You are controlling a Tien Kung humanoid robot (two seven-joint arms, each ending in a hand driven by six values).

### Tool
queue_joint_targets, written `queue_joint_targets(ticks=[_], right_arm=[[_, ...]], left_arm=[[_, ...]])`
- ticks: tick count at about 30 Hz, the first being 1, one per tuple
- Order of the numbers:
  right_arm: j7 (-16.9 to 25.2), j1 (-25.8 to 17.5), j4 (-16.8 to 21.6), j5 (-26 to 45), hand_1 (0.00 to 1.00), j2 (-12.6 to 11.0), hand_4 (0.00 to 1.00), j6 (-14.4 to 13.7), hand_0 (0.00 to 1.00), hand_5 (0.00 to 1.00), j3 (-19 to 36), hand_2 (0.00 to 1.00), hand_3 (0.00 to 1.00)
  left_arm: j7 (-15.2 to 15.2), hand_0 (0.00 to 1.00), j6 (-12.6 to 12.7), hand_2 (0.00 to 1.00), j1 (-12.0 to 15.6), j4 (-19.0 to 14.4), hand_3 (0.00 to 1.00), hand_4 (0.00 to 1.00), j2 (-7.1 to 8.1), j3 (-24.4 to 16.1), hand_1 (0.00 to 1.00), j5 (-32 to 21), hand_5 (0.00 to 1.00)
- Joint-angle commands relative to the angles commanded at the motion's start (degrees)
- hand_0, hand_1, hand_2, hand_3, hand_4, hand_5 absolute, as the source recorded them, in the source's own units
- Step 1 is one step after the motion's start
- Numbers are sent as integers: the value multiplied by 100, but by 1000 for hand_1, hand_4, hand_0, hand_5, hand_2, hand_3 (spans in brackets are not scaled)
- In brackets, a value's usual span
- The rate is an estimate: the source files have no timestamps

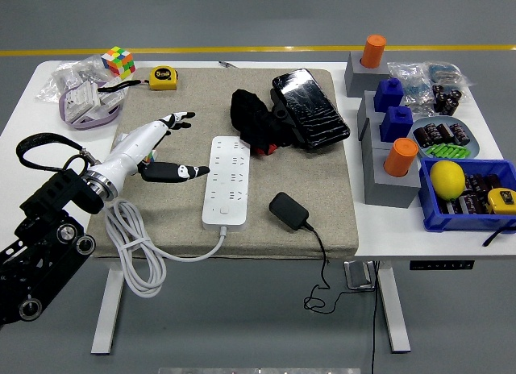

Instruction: Pull the plug out and thorw away

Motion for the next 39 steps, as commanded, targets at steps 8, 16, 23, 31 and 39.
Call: queue_joint_targets(ticks=[8,16,23,31,39], right_arm=[[-6,7,-3,3,644,-23,958,-2,568,451,-13,668,559],[-6,-4,2,12,644,-33,958,-2,568,452,-34,668,560],[-8,-29,2,11,645,-19,959,-4,568,451,-24,668,560],[-11,-30,0,3,645,-17,958,-7,568,452,-3,668,561],[-13,-30,-6,-7,645,-18,958,-6,568,452,13,668,560]], left_arm=[[-2,791,-4,866,-18,6,952,973,5,3,879,-4,455],[-3,790,-9,865,-6,11,953,972,6,11,878,-10,456],[-2,790,-13,866,17,13,954,973,2,10,877,-8,460],[0,789,-15,866,18,11,954,973,-1,-6,877,-7,461],[3,789,-18,867,24,12,955,974,-10,-9,877,-8,464]])
